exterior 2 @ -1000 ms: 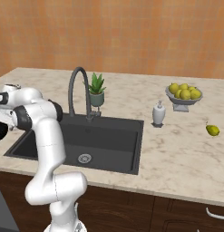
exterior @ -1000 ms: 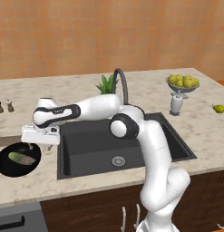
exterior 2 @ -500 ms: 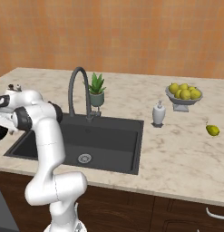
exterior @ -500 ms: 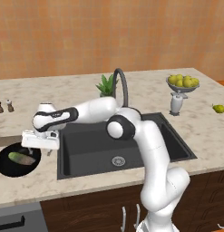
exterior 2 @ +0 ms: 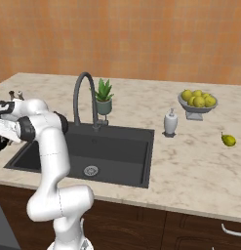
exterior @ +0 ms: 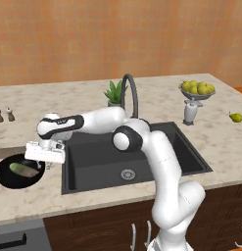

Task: Pick the cucumber from the sink and place it in the bowl. Then pick the bowl and place it in the microwave. Then close the microwave door and press the start button.

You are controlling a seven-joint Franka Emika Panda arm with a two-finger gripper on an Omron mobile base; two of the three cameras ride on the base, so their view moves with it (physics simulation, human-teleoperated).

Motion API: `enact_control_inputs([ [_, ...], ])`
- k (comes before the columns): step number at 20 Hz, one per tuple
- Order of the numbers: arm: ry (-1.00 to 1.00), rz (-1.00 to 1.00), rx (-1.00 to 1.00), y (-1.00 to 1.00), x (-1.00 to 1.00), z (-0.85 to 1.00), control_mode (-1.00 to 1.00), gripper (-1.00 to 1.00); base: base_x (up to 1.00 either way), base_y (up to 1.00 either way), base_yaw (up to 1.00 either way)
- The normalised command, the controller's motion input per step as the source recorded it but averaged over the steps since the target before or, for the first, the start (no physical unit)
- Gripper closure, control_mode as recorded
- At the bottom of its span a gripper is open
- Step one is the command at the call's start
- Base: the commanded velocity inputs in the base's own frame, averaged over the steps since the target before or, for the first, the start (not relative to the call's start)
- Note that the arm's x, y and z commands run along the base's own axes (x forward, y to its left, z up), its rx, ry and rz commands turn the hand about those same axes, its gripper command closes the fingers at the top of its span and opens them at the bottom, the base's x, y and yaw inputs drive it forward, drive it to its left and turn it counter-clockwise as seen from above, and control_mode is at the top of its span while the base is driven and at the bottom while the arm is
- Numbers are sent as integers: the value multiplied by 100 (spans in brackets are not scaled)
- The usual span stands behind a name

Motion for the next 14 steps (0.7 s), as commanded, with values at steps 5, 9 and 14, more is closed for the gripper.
enact_control_inputs([
  [5, 2, 0, 0, 0, -14, 0, -100, 100, 0, 0, 0],
  [9, 0, -1, 0, -12, -54, 7, -100, 100, 0, 0, 0],
  [14, -15, -10, 0, -42, -80, 31, -100, 100, 0, 0, 0],
])
